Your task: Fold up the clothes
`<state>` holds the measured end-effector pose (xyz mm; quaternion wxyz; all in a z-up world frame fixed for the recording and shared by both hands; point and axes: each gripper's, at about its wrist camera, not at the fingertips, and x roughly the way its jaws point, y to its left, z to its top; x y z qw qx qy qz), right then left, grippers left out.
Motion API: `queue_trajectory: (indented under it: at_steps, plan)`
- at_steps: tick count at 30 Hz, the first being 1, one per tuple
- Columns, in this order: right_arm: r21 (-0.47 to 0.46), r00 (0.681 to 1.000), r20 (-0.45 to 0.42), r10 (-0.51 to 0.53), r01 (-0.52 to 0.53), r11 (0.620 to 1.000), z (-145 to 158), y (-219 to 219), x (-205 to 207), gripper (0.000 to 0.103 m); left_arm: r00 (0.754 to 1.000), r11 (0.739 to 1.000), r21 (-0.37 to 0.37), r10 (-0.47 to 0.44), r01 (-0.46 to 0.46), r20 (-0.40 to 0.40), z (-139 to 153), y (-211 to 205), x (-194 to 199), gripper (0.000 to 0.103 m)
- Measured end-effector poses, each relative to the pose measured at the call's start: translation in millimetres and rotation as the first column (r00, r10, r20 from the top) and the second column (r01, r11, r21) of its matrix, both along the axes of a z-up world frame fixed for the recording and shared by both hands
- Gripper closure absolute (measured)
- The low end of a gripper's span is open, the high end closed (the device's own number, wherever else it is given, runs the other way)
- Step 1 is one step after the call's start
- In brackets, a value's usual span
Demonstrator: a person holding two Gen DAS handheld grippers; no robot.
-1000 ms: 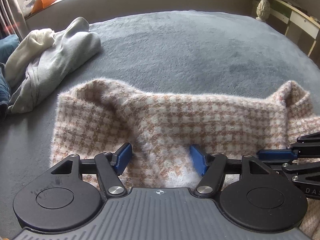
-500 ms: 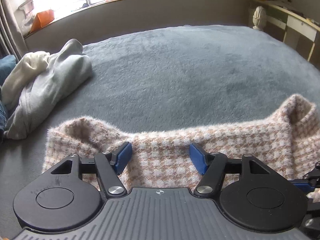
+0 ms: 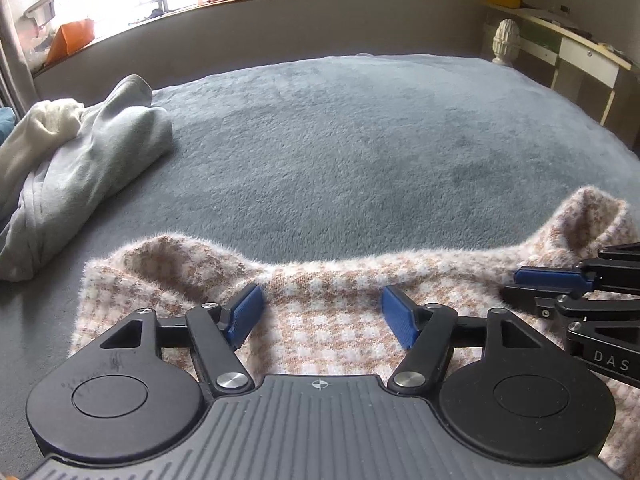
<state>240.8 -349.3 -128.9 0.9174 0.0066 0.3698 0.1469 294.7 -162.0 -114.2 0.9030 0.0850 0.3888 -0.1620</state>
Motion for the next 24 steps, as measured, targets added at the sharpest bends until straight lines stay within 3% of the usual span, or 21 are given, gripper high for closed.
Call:
queue_trajectory:
  at_steps: [2, 9, 14, 16, 18, 20, 22, 24]
  plan:
    - [-0.012, 1.000, -0.003, 0.009, -0.009, 1.000, 1.5, 1.3, 1.3, 0.087, 1.000, 1.000, 0.000, 0.004, -0.004, -0.003, 1.9, -0.5, -0.5, 0.035]
    - [-0.002, 0.997, -0.033, 0.070, -0.071, 0.998, 6.4, -7.4, 6.6, 0.087, 0.997, 0.991, 0.125, -0.061, 0.056, 0.042, 25.6, -11.6, -22.8, 0.036]
    - [0.068, 0.998, -0.044, 0.040, -0.037, 0.997, 25.8, -16.7, 5.7, 0.086, 0.994, 0.991, 0.118, -0.070, 0.060, 0.083, 43.5, -7.3, -47.5, 0.036]
    - [0.108, 0.999, -0.014, 0.034, -0.033, 0.994, 38.1, -20.4, -2.2, 0.086, 0.995, 0.987, 0.137, -0.088, 0.081, 0.047, 38.4, -9.2, -53.4, 0.035]
    - [0.143, 0.998, 0.006, 0.060, -0.060, 0.988, 44.3, -19.7, -11.6, 0.086, 0.996, 0.973, 0.210, -0.092, 0.094, -0.018, 20.5, -12.2, -54.1, 0.035]
    - [0.138, 0.994, -0.025, 0.104, -0.100, 0.985, 39.7, -13.3, -15.7, 0.086, 0.998, 0.978, 0.197, -0.058, 0.063, -0.033, 13.8, -6.2, -54.4, 0.035]
    - [0.088, 0.980, -0.114, 0.163, -0.153, 0.984, 24.3, -1.6, -15.5, 0.086, 0.998, 0.979, 0.199, -0.029, 0.040, -0.059, 18.1, -4.7, -51.1, 0.033]
    - [0.023, 0.977, -0.103, 0.186, -0.185, 0.982, 19.3, 7.4, -22.2, 0.086, 0.998, 0.974, 0.223, -0.014, 0.028, -0.067, 27.3, -5.2, -50.0, 0.033]
